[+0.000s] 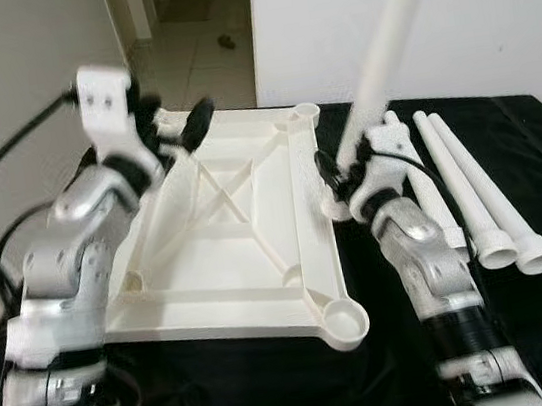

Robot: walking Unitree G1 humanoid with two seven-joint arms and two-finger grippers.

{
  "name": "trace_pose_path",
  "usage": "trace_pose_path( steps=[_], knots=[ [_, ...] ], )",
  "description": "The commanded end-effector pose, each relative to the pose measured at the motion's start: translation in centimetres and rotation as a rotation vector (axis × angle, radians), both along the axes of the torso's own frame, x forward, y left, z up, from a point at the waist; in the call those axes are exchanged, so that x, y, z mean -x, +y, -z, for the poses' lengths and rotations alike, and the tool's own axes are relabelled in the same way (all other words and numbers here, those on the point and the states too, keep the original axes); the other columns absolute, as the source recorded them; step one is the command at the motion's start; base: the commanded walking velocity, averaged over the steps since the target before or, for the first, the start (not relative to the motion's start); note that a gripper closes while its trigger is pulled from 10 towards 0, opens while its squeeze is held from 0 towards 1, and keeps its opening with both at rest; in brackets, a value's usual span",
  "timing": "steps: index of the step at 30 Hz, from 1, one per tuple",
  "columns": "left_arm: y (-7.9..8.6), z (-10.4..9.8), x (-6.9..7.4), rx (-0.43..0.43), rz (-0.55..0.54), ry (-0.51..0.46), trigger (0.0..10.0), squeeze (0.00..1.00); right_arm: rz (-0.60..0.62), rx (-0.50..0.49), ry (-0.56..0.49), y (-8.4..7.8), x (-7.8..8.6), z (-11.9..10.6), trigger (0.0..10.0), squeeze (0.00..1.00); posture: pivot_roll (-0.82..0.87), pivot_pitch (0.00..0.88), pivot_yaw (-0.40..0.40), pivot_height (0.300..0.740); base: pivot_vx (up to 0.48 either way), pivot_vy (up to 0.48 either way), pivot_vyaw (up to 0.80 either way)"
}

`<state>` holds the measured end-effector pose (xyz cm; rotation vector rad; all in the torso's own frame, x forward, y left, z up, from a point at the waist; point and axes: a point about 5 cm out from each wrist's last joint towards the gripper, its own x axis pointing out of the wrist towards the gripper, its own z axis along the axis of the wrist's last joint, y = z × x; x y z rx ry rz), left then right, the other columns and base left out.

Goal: Building children table

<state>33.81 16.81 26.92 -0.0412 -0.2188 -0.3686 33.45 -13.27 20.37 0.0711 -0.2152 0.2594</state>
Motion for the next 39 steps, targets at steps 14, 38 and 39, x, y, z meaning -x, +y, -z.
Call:
trace_pose_path(
  steps=[14, 38, 39],
  knots=[
    [2.2, 6.8, 4.3, -0.085, 0.036, 0.127, 10.0, 0.00, -0.020, -0.045, -0.105, -0.6, 2.1, -1.2, 10.0, 0.00, 0.04, 0.069, 0.031, 0.740, 0.000, 0.000, 0.00],
    [-3.1, 12.5, 10.2, -0.371, 0.616, 0.239, 10.0, 0.00, -0.050, 0.003, -0.093, -1.5, 2.8, -0.7, 10.0, 0.00, 0.05, 0.079, 0.027, 0.740, 0.000, 0.000, 0.00],
    [-3.4, 12.6, 10.4, -0.384, 0.644, 0.240, 10.0, 0.00, -0.053, 0.009, -0.094, -1.6, 2.9, -0.7, 10.0, 0.00, 0.05, 0.080, 0.026, 0.740, 0.000, 0.000, 0.00]
  ],
)
